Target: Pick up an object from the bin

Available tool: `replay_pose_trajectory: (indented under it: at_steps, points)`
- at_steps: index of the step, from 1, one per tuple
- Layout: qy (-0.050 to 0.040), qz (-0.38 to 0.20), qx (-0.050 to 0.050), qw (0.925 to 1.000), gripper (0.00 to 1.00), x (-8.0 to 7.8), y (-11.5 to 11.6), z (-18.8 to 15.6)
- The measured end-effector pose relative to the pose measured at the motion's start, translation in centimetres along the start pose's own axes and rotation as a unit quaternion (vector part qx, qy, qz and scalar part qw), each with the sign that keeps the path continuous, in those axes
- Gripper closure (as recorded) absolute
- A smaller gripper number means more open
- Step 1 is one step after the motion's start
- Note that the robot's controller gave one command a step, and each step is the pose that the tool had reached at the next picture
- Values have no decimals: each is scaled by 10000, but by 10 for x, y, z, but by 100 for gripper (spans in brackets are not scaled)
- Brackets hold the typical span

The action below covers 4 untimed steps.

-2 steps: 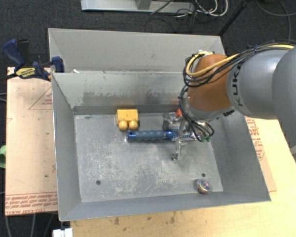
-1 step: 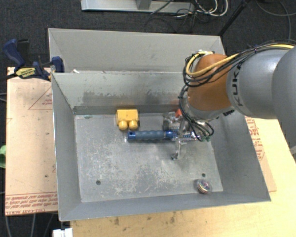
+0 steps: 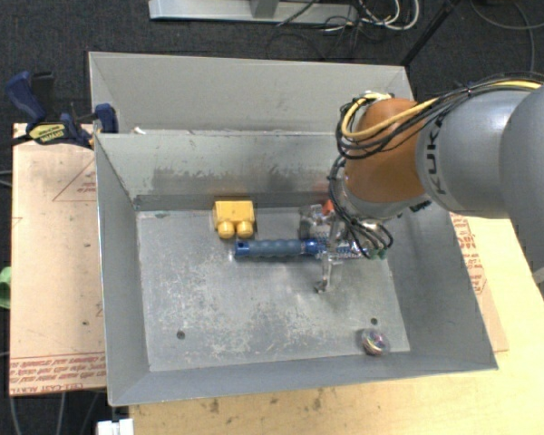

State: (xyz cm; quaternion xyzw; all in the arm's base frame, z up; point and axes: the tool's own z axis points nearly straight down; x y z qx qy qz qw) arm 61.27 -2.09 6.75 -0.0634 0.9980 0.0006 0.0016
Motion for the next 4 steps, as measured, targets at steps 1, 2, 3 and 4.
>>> replay_pose_trajectory:
  at_steps: [1, 2, 3, 4]
  points:
    - [0, 1, 0, 10000, 0, -1, 0, 0]
    - [-3, 2, -1, 10000, 100, -1, 0, -1]
    - [-20, 0, 7, 10000, 100, -3, 0, -55]
    - [-36, 1, 11, 10000, 100, -5, 1, -134]
